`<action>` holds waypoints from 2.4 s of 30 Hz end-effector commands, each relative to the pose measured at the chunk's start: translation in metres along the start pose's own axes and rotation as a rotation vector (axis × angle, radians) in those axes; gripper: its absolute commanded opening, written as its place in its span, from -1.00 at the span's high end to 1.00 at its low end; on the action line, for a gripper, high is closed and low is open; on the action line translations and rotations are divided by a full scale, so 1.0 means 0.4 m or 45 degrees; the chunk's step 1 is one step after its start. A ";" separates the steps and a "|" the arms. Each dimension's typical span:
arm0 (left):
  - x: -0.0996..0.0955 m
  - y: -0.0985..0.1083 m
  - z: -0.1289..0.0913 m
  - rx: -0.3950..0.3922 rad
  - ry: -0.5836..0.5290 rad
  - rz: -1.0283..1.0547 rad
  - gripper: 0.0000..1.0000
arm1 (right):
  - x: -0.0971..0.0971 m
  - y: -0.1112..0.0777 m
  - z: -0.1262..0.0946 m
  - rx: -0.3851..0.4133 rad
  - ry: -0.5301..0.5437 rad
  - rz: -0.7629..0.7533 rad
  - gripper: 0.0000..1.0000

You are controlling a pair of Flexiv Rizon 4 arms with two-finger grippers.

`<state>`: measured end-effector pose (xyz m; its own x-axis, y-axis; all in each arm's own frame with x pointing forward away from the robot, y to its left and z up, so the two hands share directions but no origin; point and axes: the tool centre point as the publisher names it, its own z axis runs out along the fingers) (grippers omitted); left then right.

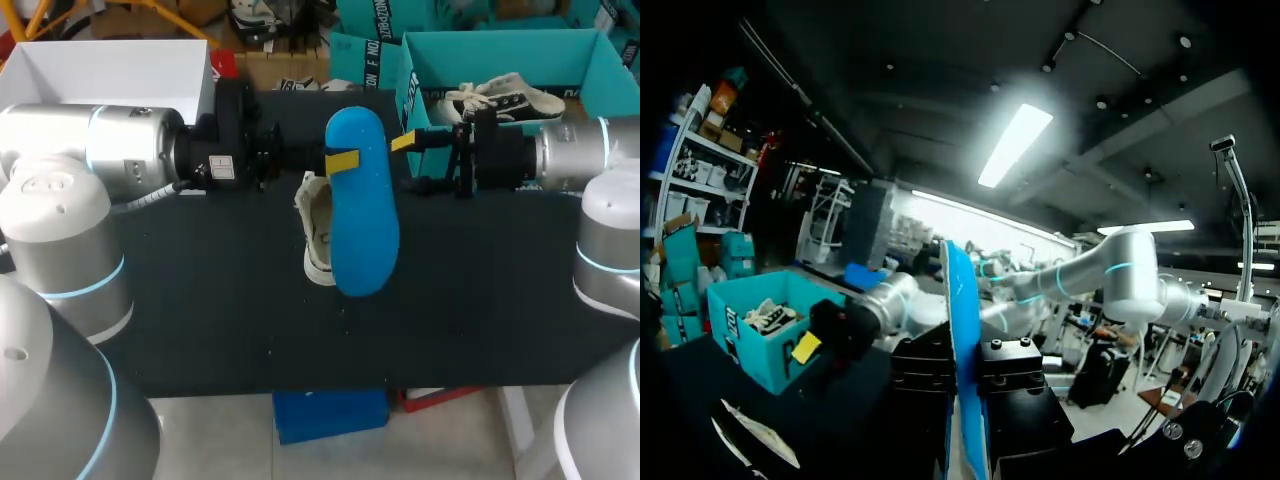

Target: Take the shoe out of the shoebox, open the shoe tongue, remove and reinsert the insole, then place the shoe into the shoebox

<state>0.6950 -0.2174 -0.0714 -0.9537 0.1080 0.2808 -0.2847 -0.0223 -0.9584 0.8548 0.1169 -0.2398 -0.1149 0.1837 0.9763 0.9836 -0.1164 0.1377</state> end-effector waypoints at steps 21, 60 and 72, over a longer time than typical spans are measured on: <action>0.014 -0.006 0.003 -0.145 -0.046 0.604 1.00 | -0.011 -0.012 -0.003 -0.015 0.039 -0.001 -1.00; -0.118 0.233 -0.075 -0.571 0.098 2.034 1.00 | -0.011 -0.012 -0.003 -0.015 0.039 -0.001 -1.00; -0.118 0.233 -0.075 -0.571 0.098 2.034 1.00 | -0.011 -0.012 -0.003 -0.015 0.039 -0.001 -1.00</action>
<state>0.7171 -0.1939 -0.1746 -0.2293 0.3068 -0.9237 0.9724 0.1133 -0.2038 0.8505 0.1138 -0.2437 -0.1207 0.1534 0.9808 0.9823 -0.1242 0.1403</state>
